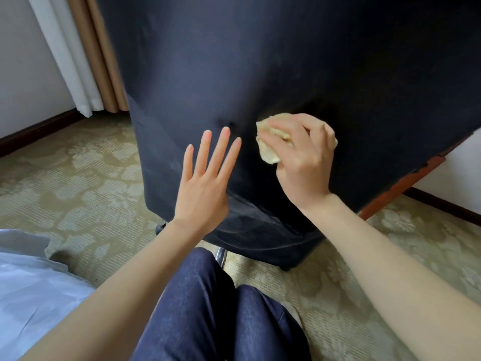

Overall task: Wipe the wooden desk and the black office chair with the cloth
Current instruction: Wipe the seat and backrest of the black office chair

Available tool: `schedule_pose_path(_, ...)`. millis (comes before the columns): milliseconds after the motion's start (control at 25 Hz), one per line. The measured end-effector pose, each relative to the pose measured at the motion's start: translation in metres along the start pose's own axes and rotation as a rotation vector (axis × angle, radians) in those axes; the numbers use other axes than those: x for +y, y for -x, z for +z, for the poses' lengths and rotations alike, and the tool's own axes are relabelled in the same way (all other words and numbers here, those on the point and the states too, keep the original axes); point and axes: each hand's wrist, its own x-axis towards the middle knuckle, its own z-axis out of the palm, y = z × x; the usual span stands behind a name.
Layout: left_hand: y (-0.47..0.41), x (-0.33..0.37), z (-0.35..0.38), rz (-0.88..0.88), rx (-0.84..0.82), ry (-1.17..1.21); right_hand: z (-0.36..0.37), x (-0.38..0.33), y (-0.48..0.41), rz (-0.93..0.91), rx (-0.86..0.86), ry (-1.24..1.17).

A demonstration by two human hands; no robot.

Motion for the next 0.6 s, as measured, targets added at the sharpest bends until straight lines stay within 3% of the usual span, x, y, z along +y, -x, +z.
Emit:
schedule_pose_path(320, 0.03, -0.089, -0.023, -0.288, -0.086, 0.005, 0.103, -0.096, -0.067, -0.162, 0.012, -0.049)
schedule_pose_path(600, 0.018, -0.12, -0.024, -0.324, -0.155, 0.033, 0.117, -0.097, 0.032, -0.428, -0.475, -0.058)
